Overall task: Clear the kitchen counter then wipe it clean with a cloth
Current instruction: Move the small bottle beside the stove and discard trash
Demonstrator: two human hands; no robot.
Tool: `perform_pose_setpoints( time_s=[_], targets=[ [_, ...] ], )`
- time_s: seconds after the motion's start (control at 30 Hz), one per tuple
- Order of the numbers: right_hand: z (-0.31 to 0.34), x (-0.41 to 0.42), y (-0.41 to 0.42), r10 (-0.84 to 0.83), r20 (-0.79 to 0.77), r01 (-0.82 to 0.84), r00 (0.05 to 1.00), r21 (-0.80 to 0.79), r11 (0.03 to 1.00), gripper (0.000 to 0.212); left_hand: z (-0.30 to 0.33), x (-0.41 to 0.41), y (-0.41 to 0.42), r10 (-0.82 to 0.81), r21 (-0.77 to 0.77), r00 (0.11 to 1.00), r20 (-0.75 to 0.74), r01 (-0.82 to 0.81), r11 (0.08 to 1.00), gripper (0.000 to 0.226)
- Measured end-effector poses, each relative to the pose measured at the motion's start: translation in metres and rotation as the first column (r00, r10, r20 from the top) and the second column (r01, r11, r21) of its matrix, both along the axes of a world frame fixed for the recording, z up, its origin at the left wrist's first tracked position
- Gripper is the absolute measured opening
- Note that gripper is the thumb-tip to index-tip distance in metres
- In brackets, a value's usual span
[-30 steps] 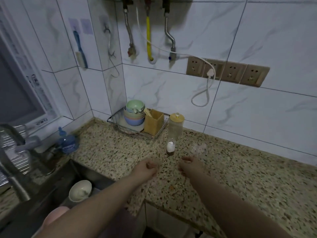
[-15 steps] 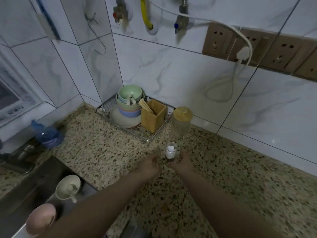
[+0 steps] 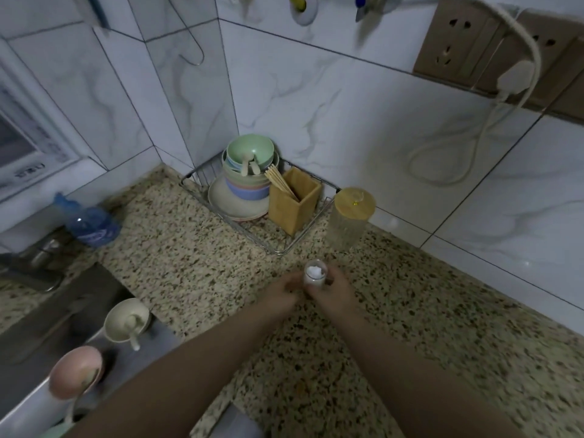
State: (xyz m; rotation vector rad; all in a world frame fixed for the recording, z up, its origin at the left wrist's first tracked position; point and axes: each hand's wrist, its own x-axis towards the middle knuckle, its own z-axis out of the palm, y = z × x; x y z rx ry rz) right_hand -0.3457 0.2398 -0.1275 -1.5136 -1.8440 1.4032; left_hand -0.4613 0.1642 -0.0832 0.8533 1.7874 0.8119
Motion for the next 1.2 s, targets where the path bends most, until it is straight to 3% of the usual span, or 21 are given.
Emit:
perform_pose_setpoints(
  time_s=[0.3, 0.6, 0.7, 0.77, 0.9, 1.1, 1.2],
  targets=[
    [0.017, -0.080, -0.054, 0.222, -0.115, -0.228, 0.968, -0.039, 0.973, 0.032, 0.011, -0.064, -0.092, 0.345, 0.048, 0.938, 0.045, -0.347, 0.937, 0.025],
    [0.044, -0.182, -0.174, 0.556, -0.221, -0.576, 0.801, -0.031, 0.817, 0.035, 0.049, -0.118, -0.258, 0.599, 0.049, 0.801, -0.014, -0.598, 0.800, 0.026],
    [0.060, -0.212, -0.258, 0.729, -0.210, -0.742, 0.652, 0.021, 0.670, 0.045, 0.060, -0.121, -0.357, 0.729, 0.082, 0.682, -0.064, -0.724, 0.684, 0.025],
    [0.058, -0.228, -0.274, 0.740, -0.254, -0.765, 0.623, -0.001, 0.644, 0.050, 0.066, -0.121, -0.379, 0.767, 0.092, 0.641, -0.038, -0.762, 0.641, 0.029],
    [0.086, -0.238, -0.391, 0.845, -0.229, -0.867, 0.483, 0.007, 0.498, 0.030, 0.082, -0.097, -0.490, 0.867, 0.112, 0.496, 0.052, -0.865, 0.488, 0.030],
    [0.101, -0.222, -0.574, 0.893, -0.286, -0.935, 0.347, -0.036, 0.352, 0.032, 0.082, -0.050, -0.665, 0.955, 0.148, 0.291, 0.055, -0.948, 0.281, 0.030],
    [0.107, -0.198, -0.674, 0.918, -0.307, -0.968, 0.250, -0.062, 0.243, 0.030, 0.090, -0.010, -0.754, 0.988, 0.148, 0.139, 0.059, -0.980, 0.129, 0.025]
  ],
)
